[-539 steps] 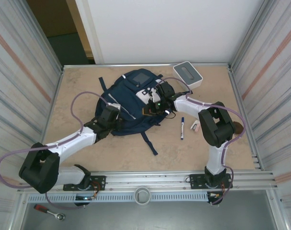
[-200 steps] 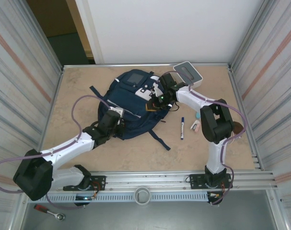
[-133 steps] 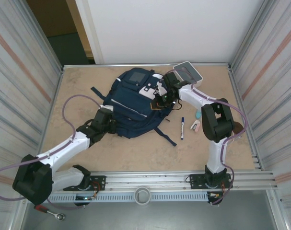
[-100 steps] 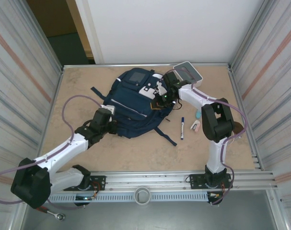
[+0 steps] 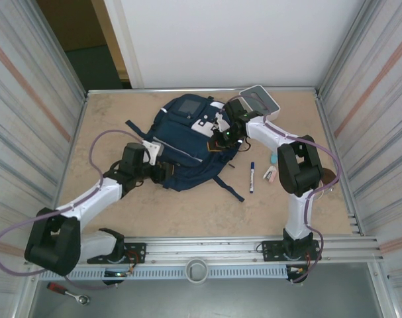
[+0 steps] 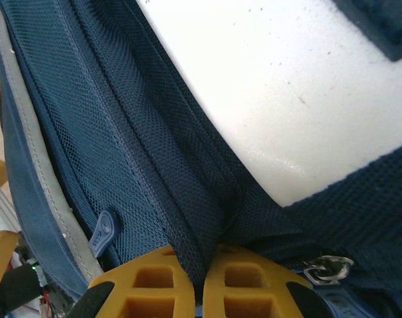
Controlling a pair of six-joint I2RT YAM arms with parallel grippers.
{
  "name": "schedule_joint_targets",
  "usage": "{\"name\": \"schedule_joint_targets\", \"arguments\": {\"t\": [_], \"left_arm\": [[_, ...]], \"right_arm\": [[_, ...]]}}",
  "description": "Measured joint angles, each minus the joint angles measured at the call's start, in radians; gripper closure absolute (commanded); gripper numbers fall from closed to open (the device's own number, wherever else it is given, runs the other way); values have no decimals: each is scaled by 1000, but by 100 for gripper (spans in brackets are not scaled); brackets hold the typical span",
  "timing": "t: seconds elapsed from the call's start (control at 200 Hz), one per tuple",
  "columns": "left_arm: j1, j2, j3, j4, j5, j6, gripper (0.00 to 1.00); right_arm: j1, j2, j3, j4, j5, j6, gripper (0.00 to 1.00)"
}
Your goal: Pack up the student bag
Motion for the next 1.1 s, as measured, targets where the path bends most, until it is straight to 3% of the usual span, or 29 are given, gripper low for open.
{"name": "schedule_joint_targets", "arguments": {"t": [0.215, 0.661, 1.097], "left_arm": [[2, 54, 12, 48, 105, 71, 36], [2, 212, 62, 119, 156, 137, 35], [-3, 212, 62, 149, 240, 156, 51]], "right_arm": [[0, 0, 0, 0, 2, 0, 100], [-1, 0, 0, 0, 2, 0, 100], [-8, 0, 0, 1, 6, 0, 100]]}}
